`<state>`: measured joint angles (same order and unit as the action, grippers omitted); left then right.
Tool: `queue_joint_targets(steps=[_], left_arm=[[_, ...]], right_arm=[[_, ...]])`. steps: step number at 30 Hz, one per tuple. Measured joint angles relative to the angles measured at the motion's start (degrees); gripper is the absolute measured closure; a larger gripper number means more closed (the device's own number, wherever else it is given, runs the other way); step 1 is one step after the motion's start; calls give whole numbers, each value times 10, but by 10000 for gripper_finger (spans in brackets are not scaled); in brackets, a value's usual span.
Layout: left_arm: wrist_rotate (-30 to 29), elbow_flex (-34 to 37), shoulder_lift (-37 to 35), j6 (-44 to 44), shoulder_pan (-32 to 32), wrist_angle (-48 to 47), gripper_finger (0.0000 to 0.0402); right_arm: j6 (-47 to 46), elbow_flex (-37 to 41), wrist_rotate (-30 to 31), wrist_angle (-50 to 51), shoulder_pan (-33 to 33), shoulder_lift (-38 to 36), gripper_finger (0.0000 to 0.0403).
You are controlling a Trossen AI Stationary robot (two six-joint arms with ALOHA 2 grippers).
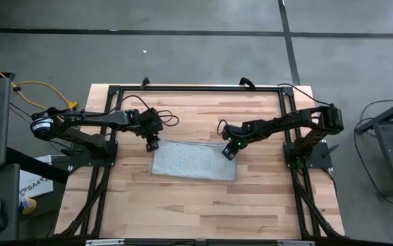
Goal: Fold microfiber towels
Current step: Fold the gray towel
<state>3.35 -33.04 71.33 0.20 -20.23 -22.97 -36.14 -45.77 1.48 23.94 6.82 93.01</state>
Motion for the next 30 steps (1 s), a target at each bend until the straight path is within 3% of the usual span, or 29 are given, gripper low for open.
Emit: queue_joint_targets(steps=[5,14,30], left_arm=[[-8,0,0,11,0,29,246],[-15,0,0,17,0,35,246],[-16,0,0,15,0,34,246]], right_arm=[[9,0,-5,0,10,0,237],[41,0,-28,2,43,-8,250],[91,-1,-31,10,90,-109,257]])
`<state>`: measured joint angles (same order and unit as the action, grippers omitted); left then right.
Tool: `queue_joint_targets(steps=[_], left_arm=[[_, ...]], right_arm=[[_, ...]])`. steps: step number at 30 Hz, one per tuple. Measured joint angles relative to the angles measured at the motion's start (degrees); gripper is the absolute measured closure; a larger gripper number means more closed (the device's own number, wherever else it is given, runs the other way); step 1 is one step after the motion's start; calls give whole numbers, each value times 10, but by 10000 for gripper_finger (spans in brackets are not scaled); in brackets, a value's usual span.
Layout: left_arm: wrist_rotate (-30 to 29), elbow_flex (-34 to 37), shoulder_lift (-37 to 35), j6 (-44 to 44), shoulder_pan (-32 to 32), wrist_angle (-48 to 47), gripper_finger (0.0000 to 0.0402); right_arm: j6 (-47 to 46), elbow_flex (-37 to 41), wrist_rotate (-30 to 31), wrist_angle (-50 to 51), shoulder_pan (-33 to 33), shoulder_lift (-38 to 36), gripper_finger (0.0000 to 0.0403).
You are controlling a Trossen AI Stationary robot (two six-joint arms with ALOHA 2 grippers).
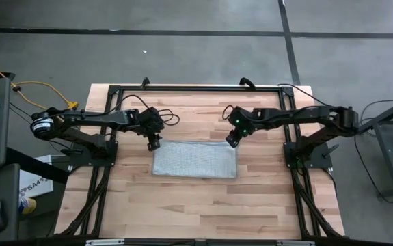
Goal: Fold microfiber towels
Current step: Fold the gray towel
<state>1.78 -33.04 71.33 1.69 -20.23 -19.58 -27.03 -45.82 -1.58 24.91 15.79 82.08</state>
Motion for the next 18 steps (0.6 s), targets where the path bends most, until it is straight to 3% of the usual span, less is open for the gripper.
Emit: queue_joint_targets(steps=[13,18], left_arm=[[5,0,0,-69,0,-17,246],[86,0,0,-60,0,-42,246]], right_arm=[[-19,0,-27,22,-12,1,275],[-28,0,-11,23,-47,1,287]])
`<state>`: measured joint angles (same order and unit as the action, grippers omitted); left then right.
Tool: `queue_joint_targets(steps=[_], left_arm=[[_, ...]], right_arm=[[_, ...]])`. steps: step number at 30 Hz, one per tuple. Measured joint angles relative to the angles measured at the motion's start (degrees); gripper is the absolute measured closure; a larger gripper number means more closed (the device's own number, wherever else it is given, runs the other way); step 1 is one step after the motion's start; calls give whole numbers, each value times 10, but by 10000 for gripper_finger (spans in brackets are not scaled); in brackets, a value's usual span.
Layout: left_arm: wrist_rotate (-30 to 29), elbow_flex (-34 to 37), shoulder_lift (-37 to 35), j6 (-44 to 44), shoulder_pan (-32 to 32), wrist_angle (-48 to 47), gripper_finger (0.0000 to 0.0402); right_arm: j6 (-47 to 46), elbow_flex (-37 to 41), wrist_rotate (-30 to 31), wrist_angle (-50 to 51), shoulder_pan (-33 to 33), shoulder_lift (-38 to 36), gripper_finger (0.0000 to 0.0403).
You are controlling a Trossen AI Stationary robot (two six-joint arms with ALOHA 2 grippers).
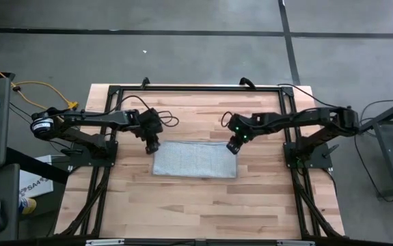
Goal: Fold microfiber towels
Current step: Fold the gray towel
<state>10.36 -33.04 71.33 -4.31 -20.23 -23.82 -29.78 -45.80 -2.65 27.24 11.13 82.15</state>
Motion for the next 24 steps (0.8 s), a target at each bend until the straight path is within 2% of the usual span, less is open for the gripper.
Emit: queue_joint_targets(steps=[3,8,12,17,24], left_arm=[[46,2,0,17,4,-2,246],[52,8,0,24,44,12,246],[51,8,0,16,90,22,246],[25,8,0,-3,145,58,246],[-18,8,0,-26,176,65,246]], right_arm=[[-10,0,4,2,-21,0,293],[-32,0,52,2,-61,0,299],[-51,0,58,2,-80,0,304],[-77,0,87,1,-98,0,316],[-82,0,92,2,-111,0,358]])
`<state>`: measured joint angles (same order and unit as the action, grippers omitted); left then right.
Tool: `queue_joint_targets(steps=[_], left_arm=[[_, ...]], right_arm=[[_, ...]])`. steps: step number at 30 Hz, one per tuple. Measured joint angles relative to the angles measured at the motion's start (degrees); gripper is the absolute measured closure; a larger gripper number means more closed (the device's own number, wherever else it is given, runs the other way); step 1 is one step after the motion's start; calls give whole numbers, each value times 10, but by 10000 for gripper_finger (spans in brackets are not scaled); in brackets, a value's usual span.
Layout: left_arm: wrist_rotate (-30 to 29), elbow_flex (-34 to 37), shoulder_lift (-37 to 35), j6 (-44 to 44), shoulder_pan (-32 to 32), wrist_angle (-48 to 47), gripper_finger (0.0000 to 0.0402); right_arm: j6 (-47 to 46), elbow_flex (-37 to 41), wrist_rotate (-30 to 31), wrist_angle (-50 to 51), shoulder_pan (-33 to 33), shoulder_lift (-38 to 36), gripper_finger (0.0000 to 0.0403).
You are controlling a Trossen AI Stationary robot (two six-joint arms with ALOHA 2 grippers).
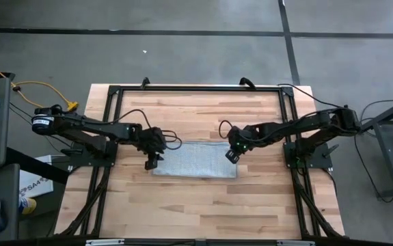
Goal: Fold microfiber towels
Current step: Fold the gray towel
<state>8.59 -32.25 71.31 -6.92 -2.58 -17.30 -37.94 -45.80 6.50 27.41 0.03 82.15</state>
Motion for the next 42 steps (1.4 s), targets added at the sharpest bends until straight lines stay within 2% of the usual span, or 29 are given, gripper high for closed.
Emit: queue_joint_targets(steps=[4,6,14,23,36,42], left_arm=[[-6,0,0,0,1,-1,246],[-6,0,0,1,1,-1,246],[-6,0,0,2,0,6,246],[-7,0,0,2,0,11,246],[-19,0,0,6,0,-21,246],[-50,0,0,20,0,-22,247]], right_arm=[[-1,0,10,0,-5,0,393],[-8,0,10,0,-5,0,397],[-28,0,10,0,-5,0,399],[35,0,10,-8,3,0,399],[50,0,-8,-6,23,0,393],[59,0,-26,-5,41,0,393]])
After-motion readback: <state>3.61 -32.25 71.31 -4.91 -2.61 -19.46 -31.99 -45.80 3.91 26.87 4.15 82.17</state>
